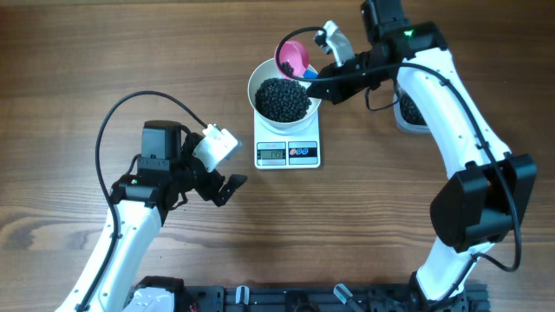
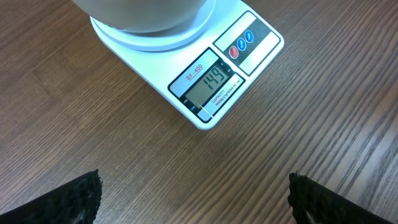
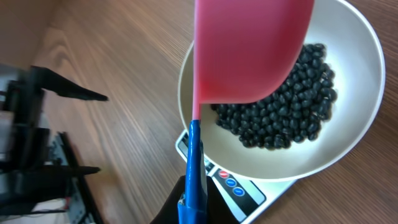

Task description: Scoop item into bowl and weigh 150g on scale

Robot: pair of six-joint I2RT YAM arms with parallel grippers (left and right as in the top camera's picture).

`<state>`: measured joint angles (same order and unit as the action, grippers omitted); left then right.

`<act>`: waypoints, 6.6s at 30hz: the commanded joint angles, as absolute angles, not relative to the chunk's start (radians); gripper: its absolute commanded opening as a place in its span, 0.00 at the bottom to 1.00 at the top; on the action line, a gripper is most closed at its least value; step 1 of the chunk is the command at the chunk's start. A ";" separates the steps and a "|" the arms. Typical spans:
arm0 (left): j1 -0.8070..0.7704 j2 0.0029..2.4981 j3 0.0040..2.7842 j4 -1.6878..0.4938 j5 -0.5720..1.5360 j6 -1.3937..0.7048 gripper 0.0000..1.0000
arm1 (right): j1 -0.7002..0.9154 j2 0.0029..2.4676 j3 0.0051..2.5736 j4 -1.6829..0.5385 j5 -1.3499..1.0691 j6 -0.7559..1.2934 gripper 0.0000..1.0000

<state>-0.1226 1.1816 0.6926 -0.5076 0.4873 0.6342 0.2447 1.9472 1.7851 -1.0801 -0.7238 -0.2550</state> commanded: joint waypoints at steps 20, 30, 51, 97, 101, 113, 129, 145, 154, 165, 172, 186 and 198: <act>-0.129 1.172 0.682 -0.505 0.506 0.650 1.00 | -0.016 1.829 1.808 -1.129 -0.805 -0.206 0.04; -0.129 1.172 0.682 -0.505 0.506 0.650 1.00 | 0.193 1.829 1.806 -1.055 -0.525 -0.127 0.04; -0.129 1.172 0.682 -0.505 0.506 0.650 1.00 | 0.400 1.843 1.806 -1.036 -0.153 -0.158 0.04; -0.129 1.172 0.682 -0.505 0.506 0.650 1.00 | 0.409 1.844 1.806 -1.007 -0.321 -0.205 0.04; -0.129 1.172 0.682 -0.505 0.506 0.650 1.00 | 0.393 1.844 1.806 -1.010 -0.353 -0.192 0.04; -0.129 1.172 0.682 -0.505 0.506 0.650 1.00 | 0.393 1.844 1.806 -1.011 -0.353 -0.183 0.04; -0.129 1.172 0.682 -0.505 0.507 0.650 1.00 | 0.132 1.843 1.806 -1.060 -0.780 -0.158 0.04; -0.129 1.172 0.682 -0.505 0.507 0.650 1.00 | -0.166 1.831 1.806 -1.315 -0.662 -0.271 0.04; -0.129 1.172 0.682 -0.505 0.506 0.650 1.00 | -0.228 1.831 1.774 -1.356 -0.399 -0.248 0.04; -0.129 1.172 0.682 -0.505 0.506 0.650 1.00 | -0.218 1.831 1.693 -1.348 -0.065 -0.100 0.05; -0.129 1.172 0.682 -0.505 0.507 0.650 1.00 | -0.097 1.831 1.693 -1.408 0.204 0.001 0.04; -0.129 1.172 0.682 -0.505 0.506 0.650 1.00 | 0.007 1.831 1.693 -1.479 0.373 0.107 0.04; -0.129 1.172 0.682 -0.505 0.506 0.650 1.00 | 0.007 1.831 1.693 -1.434 0.248 0.068 0.04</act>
